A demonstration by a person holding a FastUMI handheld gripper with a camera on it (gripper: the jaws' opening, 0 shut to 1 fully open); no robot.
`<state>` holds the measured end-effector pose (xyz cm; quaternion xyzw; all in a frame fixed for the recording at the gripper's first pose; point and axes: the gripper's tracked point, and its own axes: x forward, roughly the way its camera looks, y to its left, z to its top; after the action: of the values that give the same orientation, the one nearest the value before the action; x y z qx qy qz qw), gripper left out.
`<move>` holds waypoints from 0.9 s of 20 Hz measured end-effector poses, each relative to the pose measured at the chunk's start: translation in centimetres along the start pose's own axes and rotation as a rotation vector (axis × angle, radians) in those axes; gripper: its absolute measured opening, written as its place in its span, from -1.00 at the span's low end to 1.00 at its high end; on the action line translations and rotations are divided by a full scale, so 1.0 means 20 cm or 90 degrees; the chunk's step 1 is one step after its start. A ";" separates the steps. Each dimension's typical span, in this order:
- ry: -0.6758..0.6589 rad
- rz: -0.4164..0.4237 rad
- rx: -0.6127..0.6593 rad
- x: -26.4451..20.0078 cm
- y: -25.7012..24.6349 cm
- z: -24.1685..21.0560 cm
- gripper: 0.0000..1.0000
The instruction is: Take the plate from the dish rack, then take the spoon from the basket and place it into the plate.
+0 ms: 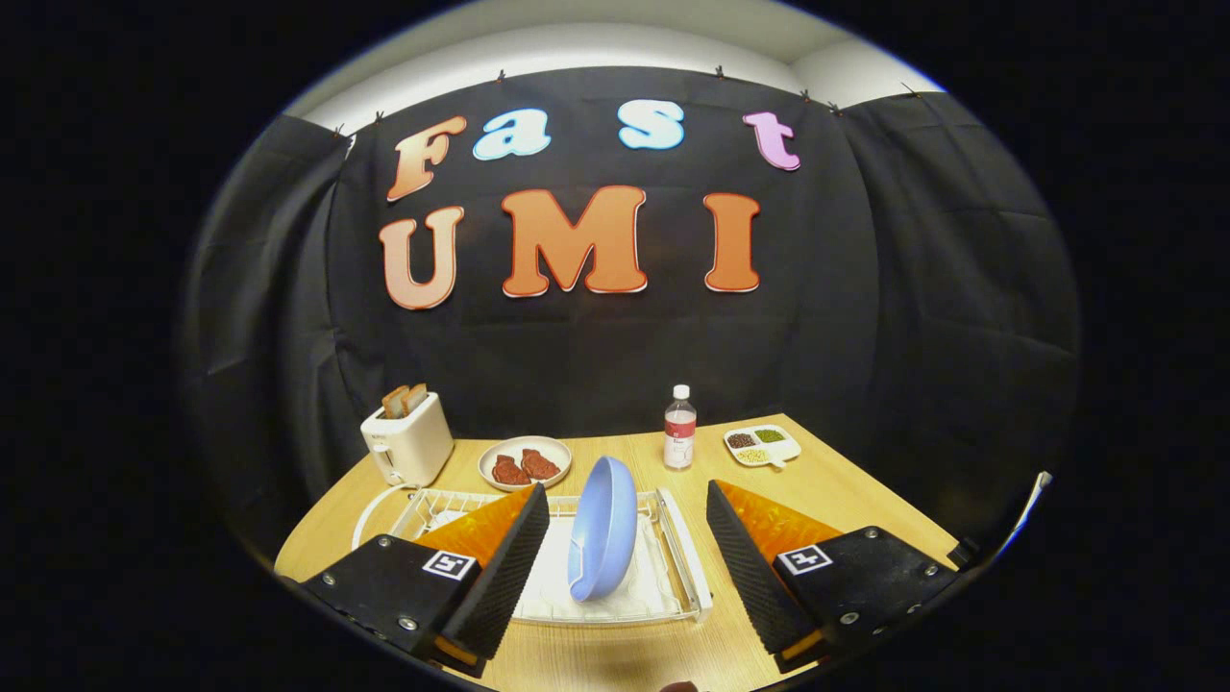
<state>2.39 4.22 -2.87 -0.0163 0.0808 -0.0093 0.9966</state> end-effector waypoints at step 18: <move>0.239 -0.022 -0.050 0.58 0.05 -0.42 0.95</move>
<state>12.56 4.69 -13.05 -0.0544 0.2651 -0.0265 0.9623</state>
